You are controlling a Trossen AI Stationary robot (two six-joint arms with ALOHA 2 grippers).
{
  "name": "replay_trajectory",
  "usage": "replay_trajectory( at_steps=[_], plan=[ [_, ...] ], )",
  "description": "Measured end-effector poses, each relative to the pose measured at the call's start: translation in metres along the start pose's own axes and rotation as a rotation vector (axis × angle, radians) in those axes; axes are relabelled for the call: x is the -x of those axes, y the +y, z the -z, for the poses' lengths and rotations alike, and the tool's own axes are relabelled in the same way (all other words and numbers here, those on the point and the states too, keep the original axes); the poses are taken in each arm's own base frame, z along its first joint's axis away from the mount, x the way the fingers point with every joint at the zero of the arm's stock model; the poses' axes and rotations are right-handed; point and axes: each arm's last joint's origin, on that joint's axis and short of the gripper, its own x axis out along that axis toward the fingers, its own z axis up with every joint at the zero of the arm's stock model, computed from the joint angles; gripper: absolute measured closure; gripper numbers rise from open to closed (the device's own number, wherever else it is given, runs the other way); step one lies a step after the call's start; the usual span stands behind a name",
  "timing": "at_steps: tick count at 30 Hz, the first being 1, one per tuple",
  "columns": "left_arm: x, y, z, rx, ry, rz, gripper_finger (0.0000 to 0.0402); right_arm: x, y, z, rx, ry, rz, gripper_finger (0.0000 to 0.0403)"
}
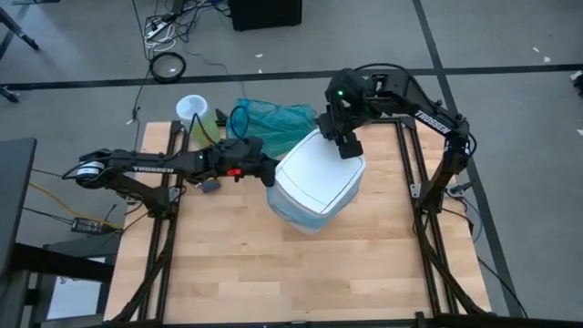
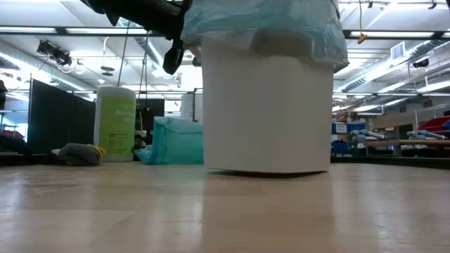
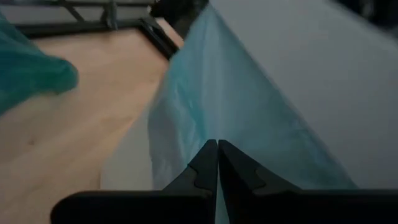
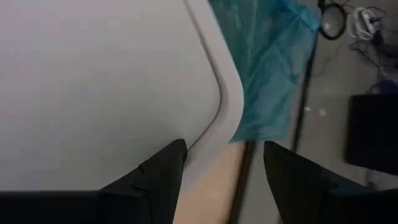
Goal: Place trash/remove bag and relplace
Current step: Remove the white trash lid from the white trash bin
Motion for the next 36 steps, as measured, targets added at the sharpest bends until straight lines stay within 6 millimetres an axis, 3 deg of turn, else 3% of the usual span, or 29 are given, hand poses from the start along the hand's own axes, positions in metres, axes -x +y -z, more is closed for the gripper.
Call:
replay_trajectory(
  at_steps=[14,25,36],
  plan=[
    [0.001,-0.017,-0.003,0.044,0.031,0.245,0.0379,-0.001,-0.007,0.0,-0.147,0.062,-0.03,0.0188],
    [-0.001,-0.024,0.007,0.033,0.049,0.26,0.0379,-0.001,-0.009,0.005,-0.182,0.115,-0.006,0.019],
    [-0.004,-0.024,0.008,-0.01,0.04,0.266,0.0379,-0.001,-0.009,0.009,-0.185,0.155,-0.003,0.0272]
  ],
)
